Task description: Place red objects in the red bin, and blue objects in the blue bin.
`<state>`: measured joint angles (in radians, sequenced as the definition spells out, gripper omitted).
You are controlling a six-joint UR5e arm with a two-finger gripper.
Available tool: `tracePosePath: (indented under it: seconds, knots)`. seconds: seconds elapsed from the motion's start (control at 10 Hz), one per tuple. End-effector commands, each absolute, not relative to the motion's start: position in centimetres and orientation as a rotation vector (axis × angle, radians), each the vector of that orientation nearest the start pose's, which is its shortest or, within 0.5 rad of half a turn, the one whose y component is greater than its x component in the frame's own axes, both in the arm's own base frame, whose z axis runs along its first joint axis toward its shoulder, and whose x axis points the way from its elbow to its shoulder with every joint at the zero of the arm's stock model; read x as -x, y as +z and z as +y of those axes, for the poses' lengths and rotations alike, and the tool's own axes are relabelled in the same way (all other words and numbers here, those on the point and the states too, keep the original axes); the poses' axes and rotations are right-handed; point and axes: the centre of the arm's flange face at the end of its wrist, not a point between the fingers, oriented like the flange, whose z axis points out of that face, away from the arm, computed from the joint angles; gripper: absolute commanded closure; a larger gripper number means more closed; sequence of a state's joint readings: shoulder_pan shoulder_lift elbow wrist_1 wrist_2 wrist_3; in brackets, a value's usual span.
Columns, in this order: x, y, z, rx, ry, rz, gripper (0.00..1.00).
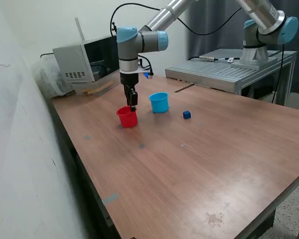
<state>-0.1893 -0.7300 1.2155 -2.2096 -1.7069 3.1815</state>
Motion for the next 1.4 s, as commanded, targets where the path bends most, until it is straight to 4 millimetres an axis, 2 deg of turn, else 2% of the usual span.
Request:
tracePosePath:
  seconds: [0.0, 0.1, 0.2, 0.3, 0.4, 0.5, 0.6, 0.7, 0.9, 1.1, 1.3]
  knots:
    - [78.6, 18.0, 2.6, 1.934, 0.326, 2.451, 0.0]
    - [78.9, 19.7, 3.7, 1.921, 0.361, 2.478, 0.0]
    - [79.2, 22.9, 5.9, 1.9, 0.412, 2.531, 0.0]
    - [78.5, 26.4, 6.8, 1.892, 0.437, 2.555, 0.0]
    - [77.1, 28.4, 7.1, 1.881, 0.316, 2.554, 0.0]
    - [75.1, 30.0, 6.4, 1.9, 0.245, 2.571, 0.0]
    - [71.0, 31.1, 4.9, 1.901, 0.212, 2.555, 0.0]
    - [69.1, 32.2, 3.9, 1.911, 0.212, 2.548, 0.0]
    - [64.5, 29.1, -0.5, 1.943, 0.104, 2.462, 0.0]
    - [59.8, 23.5, -4.1, 1.98, 0.046, 2.39, 0.0]
    - [59.8, 22.7, -4.7, 1.997, 0.069, 2.393, 0.0]
